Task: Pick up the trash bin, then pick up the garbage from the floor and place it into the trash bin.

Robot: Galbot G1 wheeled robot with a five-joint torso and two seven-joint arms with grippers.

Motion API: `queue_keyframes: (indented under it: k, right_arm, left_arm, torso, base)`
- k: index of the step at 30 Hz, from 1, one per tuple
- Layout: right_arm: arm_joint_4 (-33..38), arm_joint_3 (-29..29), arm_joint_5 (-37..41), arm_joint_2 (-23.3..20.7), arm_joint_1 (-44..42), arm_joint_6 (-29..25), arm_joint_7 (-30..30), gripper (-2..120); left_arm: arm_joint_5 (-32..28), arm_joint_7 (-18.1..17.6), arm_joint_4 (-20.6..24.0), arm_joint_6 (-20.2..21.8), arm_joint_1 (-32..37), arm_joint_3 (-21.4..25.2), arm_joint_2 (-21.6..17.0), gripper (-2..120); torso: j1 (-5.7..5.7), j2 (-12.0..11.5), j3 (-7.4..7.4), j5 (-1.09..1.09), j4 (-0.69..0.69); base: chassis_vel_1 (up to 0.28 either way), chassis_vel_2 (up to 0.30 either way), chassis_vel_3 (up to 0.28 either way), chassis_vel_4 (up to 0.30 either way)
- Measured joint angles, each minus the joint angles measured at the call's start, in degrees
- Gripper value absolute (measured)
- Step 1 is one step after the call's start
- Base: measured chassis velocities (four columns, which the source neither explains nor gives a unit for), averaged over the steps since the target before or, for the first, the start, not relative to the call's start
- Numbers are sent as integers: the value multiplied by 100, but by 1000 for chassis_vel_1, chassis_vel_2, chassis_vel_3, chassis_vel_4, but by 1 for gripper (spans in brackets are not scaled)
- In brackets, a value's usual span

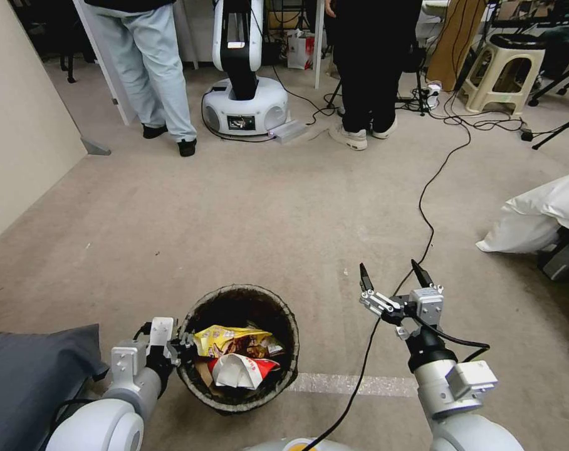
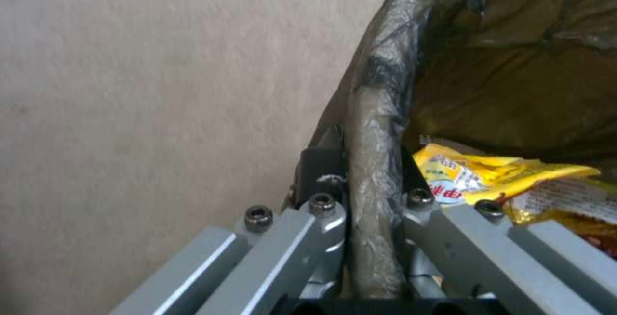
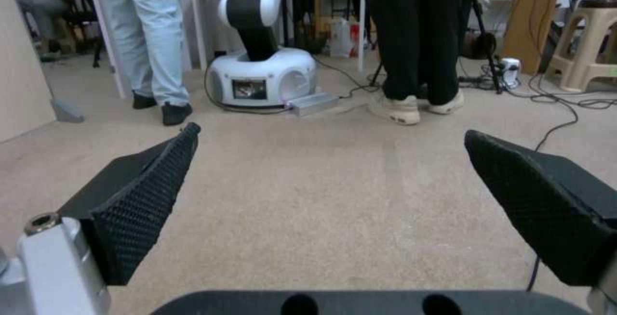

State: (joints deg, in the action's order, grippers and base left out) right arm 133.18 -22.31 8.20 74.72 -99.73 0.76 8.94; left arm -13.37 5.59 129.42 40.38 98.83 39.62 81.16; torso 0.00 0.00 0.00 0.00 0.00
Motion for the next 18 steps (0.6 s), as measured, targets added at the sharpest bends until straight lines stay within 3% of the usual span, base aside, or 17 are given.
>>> queue_keyframes:
  k: [18]
  right_arm:
    - [-31, 48, -22, 50, 1, -30, 7, 100]
  left_arm:
    - [-63, -13, -495, 75, -188, -7, -5, 1]
  torso:
    - [0, 1, 0, 3, 2]
  base:
    - [0, 0, 0, 0]
